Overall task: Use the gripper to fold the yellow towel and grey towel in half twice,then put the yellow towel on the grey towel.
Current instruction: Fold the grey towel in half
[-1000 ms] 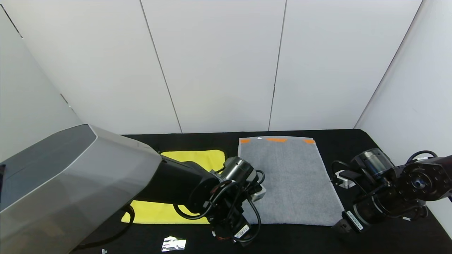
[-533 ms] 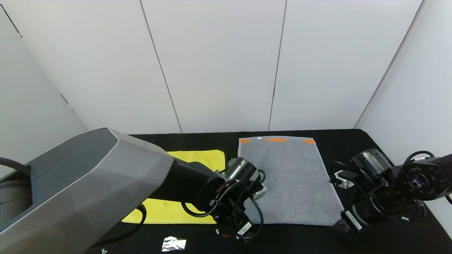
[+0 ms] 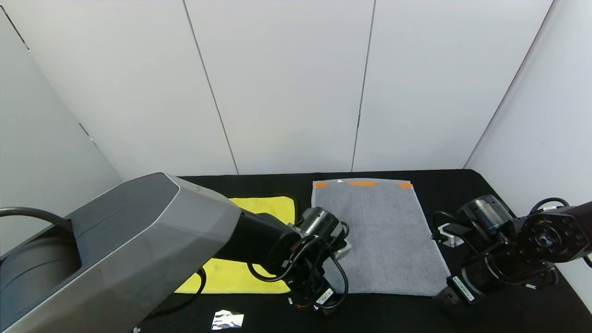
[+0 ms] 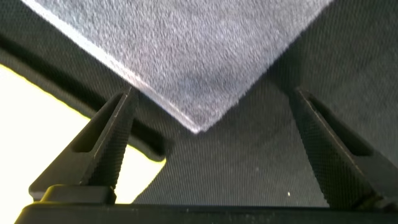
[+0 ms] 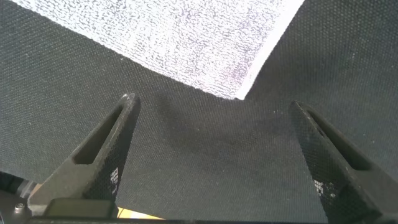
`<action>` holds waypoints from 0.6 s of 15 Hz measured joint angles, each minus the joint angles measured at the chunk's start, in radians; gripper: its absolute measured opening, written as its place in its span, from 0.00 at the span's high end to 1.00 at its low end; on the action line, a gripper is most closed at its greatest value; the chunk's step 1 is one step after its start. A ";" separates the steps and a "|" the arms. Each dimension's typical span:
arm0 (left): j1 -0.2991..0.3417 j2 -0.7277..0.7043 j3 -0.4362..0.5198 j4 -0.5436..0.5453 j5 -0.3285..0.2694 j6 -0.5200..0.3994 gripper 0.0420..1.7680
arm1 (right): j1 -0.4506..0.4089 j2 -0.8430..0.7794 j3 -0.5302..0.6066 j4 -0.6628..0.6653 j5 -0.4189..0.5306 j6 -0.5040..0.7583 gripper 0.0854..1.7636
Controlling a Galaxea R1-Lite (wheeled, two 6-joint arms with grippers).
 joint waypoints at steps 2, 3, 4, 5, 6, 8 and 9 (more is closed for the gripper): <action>0.001 0.007 -0.009 -0.001 0.000 0.000 0.03 | 0.000 0.000 0.000 0.000 0.000 0.000 0.03; 0.001 0.012 -0.014 0.000 0.001 0.000 0.03 | 0.001 0.000 0.001 0.000 0.000 0.000 0.03; 0.001 0.015 -0.018 0.000 0.002 0.000 0.03 | 0.002 0.000 0.001 0.000 0.000 0.000 0.03; 0.002 0.017 -0.019 0.001 0.003 0.000 0.03 | 0.002 -0.001 0.001 0.000 0.000 0.000 0.03; 0.002 0.017 -0.020 0.002 0.003 0.000 0.03 | 0.003 -0.002 0.001 0.000 0.000 0.000 0.03; 0.003 0.018 -0.021 0.006 0.017 0.001 0.18 | 0.003 -0.003 0.001 0.000 0.001 0.000 0.03; 0.002 0.018 -0.021 0.007 0.025 0.001 0.28 | 0.004 -0.004 0.001 0.000 0.001 0.000 0.03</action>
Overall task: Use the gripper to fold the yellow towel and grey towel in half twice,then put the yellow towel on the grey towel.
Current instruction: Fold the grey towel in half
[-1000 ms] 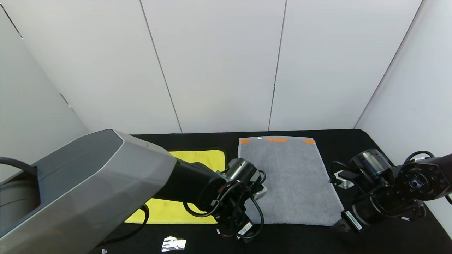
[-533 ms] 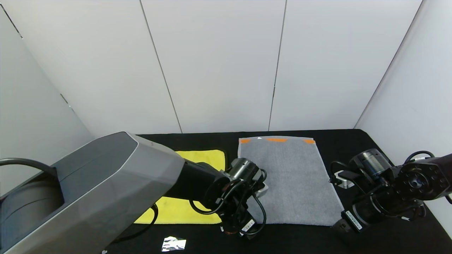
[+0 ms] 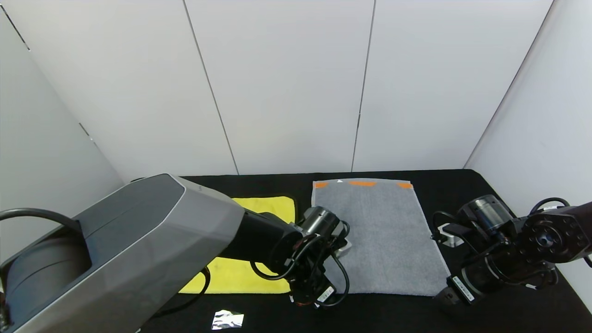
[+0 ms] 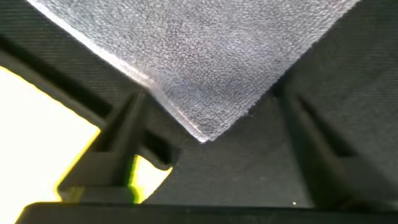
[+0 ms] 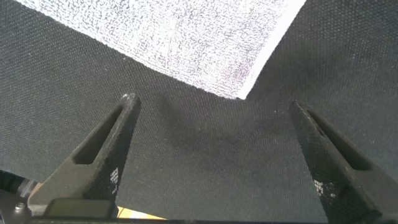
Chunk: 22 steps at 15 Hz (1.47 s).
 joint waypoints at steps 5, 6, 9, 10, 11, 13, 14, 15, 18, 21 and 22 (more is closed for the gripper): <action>0.001 -0.003 0.000 0.004 0.005 0.001 0.61 | -0.001 0.000 0.000 0.000 -0.001 0.001 0.03; 0.001 -0.003 0.000 0.003 0.006 0.001 0.90 | -0.001 0.000 0.000 0.000 -0.003 0.001 0.03; 0.001 -0.005 0.000 0.004 0.005 0.003 0.95 | 0.000 0.001 -0.001 -0.001 -0.004 0.006 0.03; 0.000 -0.006 0.000 0.005 0.005 0.003 0.95 | 0.000 0.003 -0.003 -0.003 -0.006 0.007 0.03; 0.000 -0.007 0.000 0.005 0.005 0.002 0.95 | 0.001 0.005 -0.004 -0.017 -0.005 0.008 0.03; 0.000 -0.008 0.000 0.005 0.005 0.001 0.95 | 0.000 0.013 -0.001 -0.061 -0.003 0.008 0.03; 0.000 -0.009 -0.001 0.005 0.004 0.001 0.95 | -0.001 0.022 0.000 -0.068 -0.003 0.008 0.03; 0.000 -0.010 -0.001 0.005 0.005 0.001 0.95 | -0.004 0.031 -0.002 -0.070 -0.003 0.008 0.03; 0.000 -0.014 -0.003 0.005 0.005 0.003 0.95 | -0.007 0.053 -0.009 -0.072 -0.006 0.006 0.03; -0.001 -0.017 -0.005 0.005 0.005 0.003 0.95 | -0.007 0.072 -0.016 -0.072 -0.007 0.003 0.03; -0.001 -0.018 -0.006 0.005 0.005 0.003 0.95 | -0.007 0.077 -0.017 -0.072 -0.006 0.004 0.03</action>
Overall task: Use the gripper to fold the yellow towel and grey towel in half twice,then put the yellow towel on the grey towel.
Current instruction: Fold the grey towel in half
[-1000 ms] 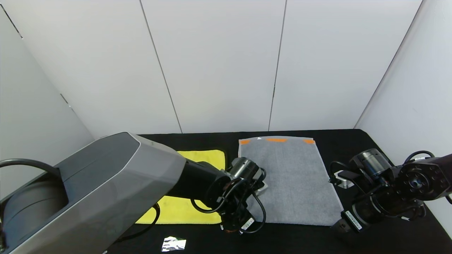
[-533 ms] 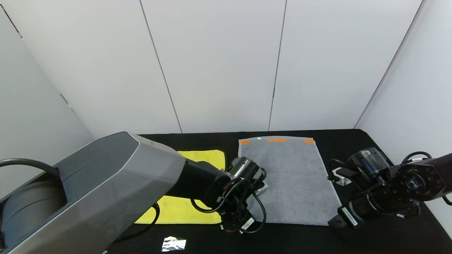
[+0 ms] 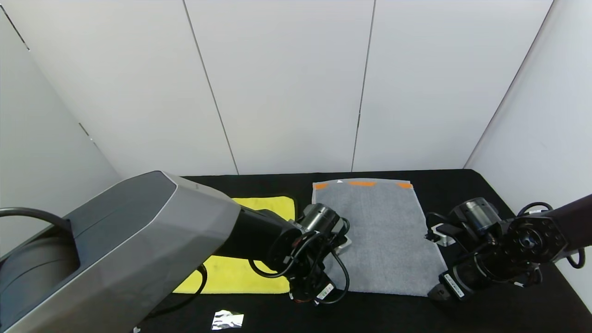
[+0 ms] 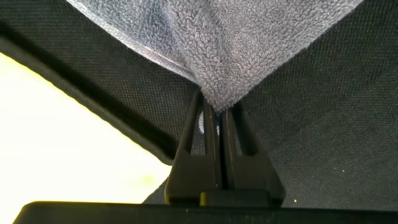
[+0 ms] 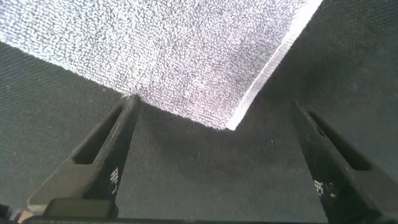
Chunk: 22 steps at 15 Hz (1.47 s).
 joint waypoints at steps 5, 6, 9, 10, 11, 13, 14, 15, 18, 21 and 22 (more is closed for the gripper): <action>0.001 0.000 -0.005 0.000 -0.001 -0.001 0.95 | 0.006 0.008 0.002 0.009 0.001 0.004 0.03; 0.001 0.000 -0.005 0.000 0.000 0.000 0.95 | 0.008 0.007 0.002 0.010 0.002 0.005 0.03; 0.001 0.000 -0.007 -0.001 0.000 -0.001 0.95 | 0.014 0.005 0.004 0.009 0.002 0.006 0.03; 0.001 0.000 -0.007 -0.001 0.000 -0.001 0.95 | 0.016 0.005 0.004 0.009 0.002 0.005 0.12; 0.001 0.000 -0.007 -0.001 0.000 -0.001 0.95 | 0.017 0.006 0.004 0.009 0.002 0.006 0.22; 0.001 -0.001 -0.007 0.000 0.000 -0.001 0.95 | 0.017 0.010 0.004 0.007 0.002 0.005 0.40; 0.001 -0.001 -0.007 0.000 0.000 -0.002 0.95 | 0.017 0.011 0.004 0.008 0.002 0.005 0.47; 0.001 -0.001 -0.007 0.000 0.000 -0.002 0.95 | 0.018 0.012 0.004 0.007 0.002 0.005 0.53; 0.001 -0.002 -0.007 0.000 -0.001 -0.002 0.95 | 0.018 0.013 0.002 0.007 0.001 0.005 0.97; 0.001 -0.002 -0.007 0.000 -0.001 -0.002 0.95 | 0.019 0.013 0.002 0.007 0.002 0.005 0.97; 0.001 -0.002 -0.006 0.000 -0.001 -0.003 0.95 | 0.020 0.011 0.003 0.009 0.002 0.006 0.97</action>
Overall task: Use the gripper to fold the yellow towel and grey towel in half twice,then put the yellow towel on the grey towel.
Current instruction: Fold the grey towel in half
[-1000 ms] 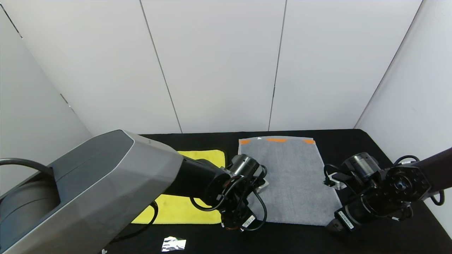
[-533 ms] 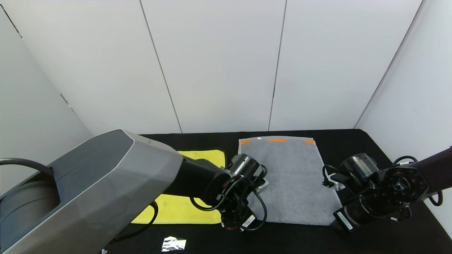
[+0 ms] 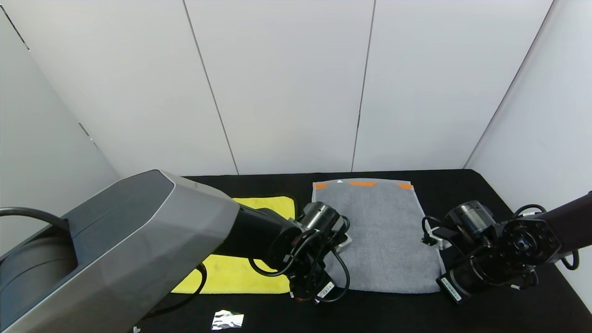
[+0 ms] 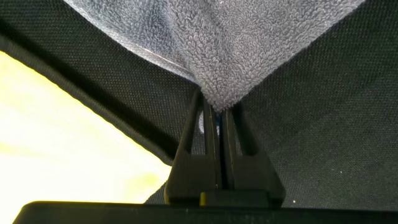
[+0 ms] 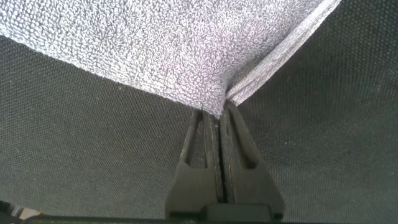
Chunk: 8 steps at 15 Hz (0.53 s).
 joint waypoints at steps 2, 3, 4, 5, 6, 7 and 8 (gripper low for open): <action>0.000 -0.005 0.004 0.000 0.000 0.000 0.95 | 0.000 -0.010 0.002 0.002 0.000 0.003 0.97; -0.001 -0.010 0.007 0.001 0.000 -0.001 0.95 | 0.000 -0.018 0.004 0.003 0.001 0.004 0.97; -0.001 -0.016 0.011 0.001 -0.001 -0.001 0.95 | 0.000 -0.028 0.006 0.007 0.004 0.004 0.97; -0.001 -0.023 0.018 0.002 -0.001 -0.001 0.95 | 0.001 -0.038 0.008 0.021 0.007 0.004 0.97; -0.003 -0.031 0.027 0.004 -0.002 -0.001 0.95 | 0.005 -0.049 0.009 0.046 0.010 0.003 0.97; -0.006 -0.041 0.040 0.004 -0.002 -0.001 0.95 | 0.010 -0.060 0.010 0.073 0.012 0.002 0.97; -0.009 -0.051 0.058 0.004 -0.003 -0.001 0.95 | 0.014 -0.073 0.011 0.097 0.014 0.002 0.97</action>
